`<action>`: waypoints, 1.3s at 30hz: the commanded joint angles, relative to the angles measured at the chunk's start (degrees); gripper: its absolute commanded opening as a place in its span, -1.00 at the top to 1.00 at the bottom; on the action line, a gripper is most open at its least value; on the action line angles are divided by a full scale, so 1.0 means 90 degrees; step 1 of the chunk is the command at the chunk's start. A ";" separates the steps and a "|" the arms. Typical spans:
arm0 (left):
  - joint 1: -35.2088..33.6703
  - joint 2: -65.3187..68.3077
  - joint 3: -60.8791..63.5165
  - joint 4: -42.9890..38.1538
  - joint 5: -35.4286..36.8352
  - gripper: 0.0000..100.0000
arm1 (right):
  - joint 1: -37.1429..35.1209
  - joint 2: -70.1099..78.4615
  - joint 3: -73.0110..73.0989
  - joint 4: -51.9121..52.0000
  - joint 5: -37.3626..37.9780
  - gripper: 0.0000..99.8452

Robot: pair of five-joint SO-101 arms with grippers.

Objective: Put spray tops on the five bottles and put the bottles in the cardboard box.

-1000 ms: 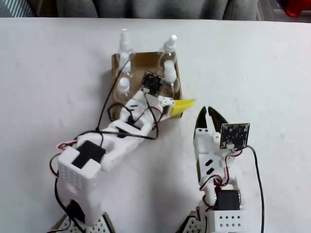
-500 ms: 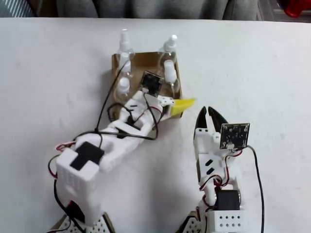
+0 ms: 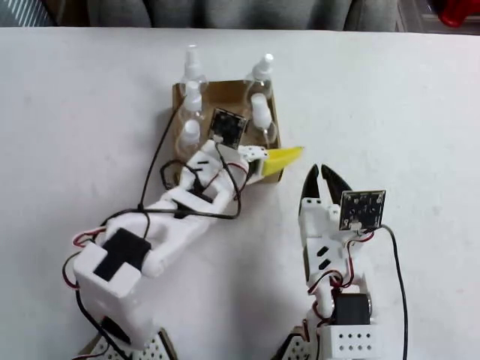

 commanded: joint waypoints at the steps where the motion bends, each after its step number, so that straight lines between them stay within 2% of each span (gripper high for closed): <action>1: -0.0005 -0.0620 0.0176 0.0000 0.0020 0.11 | -0.0024 -0.0063 0.0078 0.0132 0.0068 0.97; 14: 0.0298 -0.1890 0.1260 0.0039 0.0010 0.11 | -0.0015 -0.0063 0.0078 0.0171 0.0068 0.97; 22: 0.0327 -0.3160 0.2061 0.0137 0.0010 0.12 | 0.0015 -0.0063 0.0078 0.0171 0.0068 0.97; 31: 0.0239 -0.4391 0.2100 0.2012 -0.0010 0.12 | 0.0024 -0.0044 0.0078 0.0171 0.0068 0.97; 35: 0.0249 -0.5172 0.2139 0.3096 -0.0557 0.12 | 0.0024 -0.0034 0.0078 0.0171 0.0068 0.97; 39: 0.0249 -0.5788 0.2110 0.4103 -0.0664 0.12 | 0.0024 -0.0034 0.0078 0.0171 0.0068 0.97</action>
